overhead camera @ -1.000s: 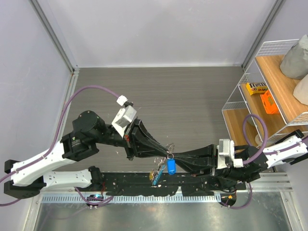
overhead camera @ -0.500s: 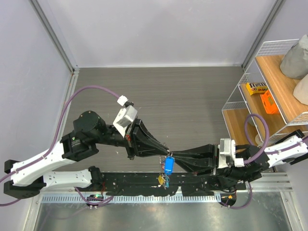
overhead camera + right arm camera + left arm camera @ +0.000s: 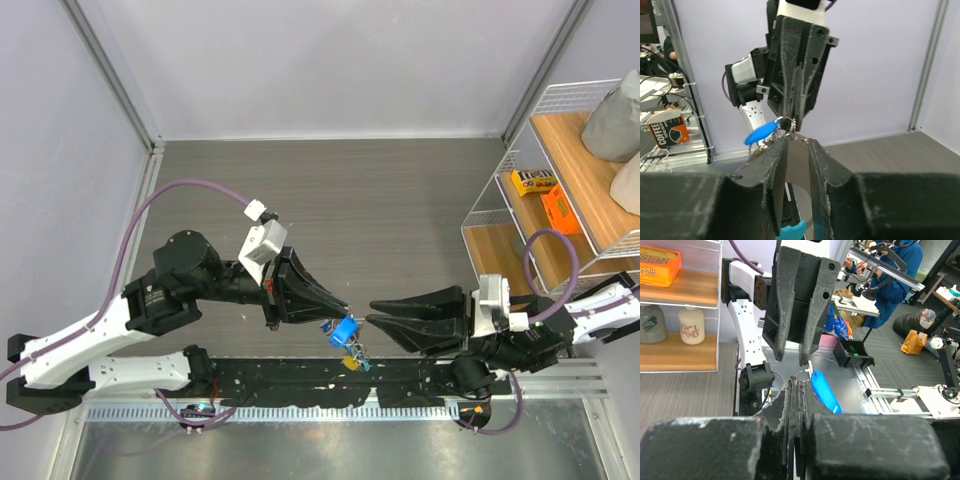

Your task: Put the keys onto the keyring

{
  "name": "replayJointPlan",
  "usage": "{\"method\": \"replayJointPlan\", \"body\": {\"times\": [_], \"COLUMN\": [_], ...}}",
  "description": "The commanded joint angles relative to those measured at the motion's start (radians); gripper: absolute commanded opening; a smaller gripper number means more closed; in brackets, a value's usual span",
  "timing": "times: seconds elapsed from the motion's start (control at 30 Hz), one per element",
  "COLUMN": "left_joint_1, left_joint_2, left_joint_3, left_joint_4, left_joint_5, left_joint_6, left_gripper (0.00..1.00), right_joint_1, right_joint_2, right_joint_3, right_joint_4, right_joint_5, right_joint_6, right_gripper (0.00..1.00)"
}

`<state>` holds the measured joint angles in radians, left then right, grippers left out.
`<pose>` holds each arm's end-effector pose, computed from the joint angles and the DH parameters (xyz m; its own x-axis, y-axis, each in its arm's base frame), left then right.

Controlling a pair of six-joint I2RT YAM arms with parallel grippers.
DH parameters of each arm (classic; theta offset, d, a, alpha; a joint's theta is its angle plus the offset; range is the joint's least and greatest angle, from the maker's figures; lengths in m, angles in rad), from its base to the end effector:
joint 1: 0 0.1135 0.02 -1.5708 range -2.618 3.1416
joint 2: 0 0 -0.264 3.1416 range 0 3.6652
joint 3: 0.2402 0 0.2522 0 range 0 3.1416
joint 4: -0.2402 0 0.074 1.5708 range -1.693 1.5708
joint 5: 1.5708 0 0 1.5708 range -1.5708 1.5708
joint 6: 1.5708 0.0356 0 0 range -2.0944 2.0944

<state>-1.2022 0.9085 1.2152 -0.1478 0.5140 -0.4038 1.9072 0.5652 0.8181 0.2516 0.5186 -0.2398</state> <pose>0.0474 -0.1712 0.4695 -0.3355 -0.0811 -0.9386 0.9302 -0.1859 -0.3164 -0.0200 0.1107 0.4250 0.0737 0.4140 -0.9073 -0.9734 0.2278 0.0248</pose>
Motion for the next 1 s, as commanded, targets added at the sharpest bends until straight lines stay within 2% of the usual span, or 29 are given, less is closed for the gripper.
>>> {"method": "replayJointPlan", "body": {"times": [0.0,0.5,0.97], "left_joint_1": [0.003,0.003,0.001], "left_joint_2": [-0.036,-0.033,-0.048], "left_joint_3": [0.030,0.032,0.014], "left_joint_4": [0.028,0.001,0.053], "left_joint_5": [-0.015,0.000,0.043], "left_joint_6": [0.023,0.022,-0.009], "left_gripper": [0.00,0.00,0.00], "right_joint_1": [0.016,0.018,0.018], "right_joint_2": [-0.060,0.099,0.154], "right_joint_3": [-0.008,0.190,0.257], "right_joint_4": [-0.015,-0.150,-0.242], "right_joint_5": [0.061,0.037,0.018], "right_joint_6": [0.017,-0.004,0.039], "right_gripper": [0.30,0.31,0.32]}}
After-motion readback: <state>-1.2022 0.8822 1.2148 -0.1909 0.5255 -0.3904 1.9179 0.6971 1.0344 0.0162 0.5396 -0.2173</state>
